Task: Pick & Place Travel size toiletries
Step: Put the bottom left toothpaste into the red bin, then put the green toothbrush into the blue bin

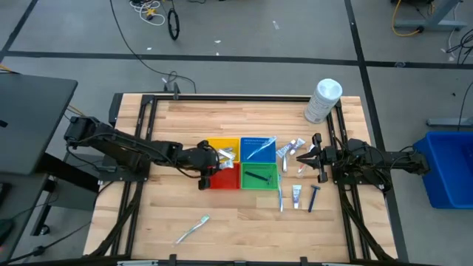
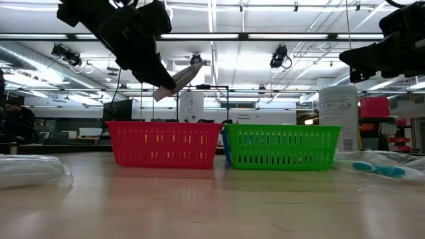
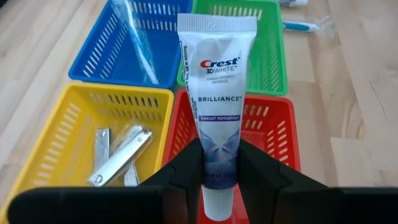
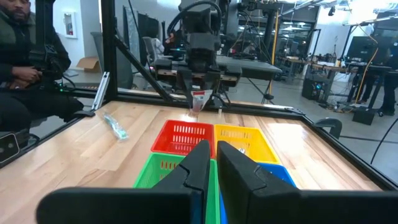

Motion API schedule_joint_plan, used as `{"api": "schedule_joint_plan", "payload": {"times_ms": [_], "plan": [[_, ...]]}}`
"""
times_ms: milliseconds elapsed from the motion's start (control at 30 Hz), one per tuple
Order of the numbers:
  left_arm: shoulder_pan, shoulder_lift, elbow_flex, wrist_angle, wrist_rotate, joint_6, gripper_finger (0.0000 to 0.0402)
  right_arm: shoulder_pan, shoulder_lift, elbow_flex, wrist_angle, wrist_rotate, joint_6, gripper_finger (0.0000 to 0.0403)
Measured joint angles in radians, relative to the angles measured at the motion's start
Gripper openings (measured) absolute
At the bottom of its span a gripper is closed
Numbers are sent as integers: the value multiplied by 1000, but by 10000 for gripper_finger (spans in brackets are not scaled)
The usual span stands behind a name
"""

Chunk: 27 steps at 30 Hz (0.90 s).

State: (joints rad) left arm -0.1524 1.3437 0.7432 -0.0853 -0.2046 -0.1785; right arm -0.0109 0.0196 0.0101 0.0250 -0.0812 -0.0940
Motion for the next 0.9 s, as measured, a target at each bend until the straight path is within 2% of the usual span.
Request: {"api": "schedule_joint_plan", "payload": {"times_ms": [533,900], "plan": [[0,0,-7,33,15,-1,99,0,0,0,0,0,0,41],[0,0,-7,31,49,17,154,0,0,0,0,0,0,40]]}}
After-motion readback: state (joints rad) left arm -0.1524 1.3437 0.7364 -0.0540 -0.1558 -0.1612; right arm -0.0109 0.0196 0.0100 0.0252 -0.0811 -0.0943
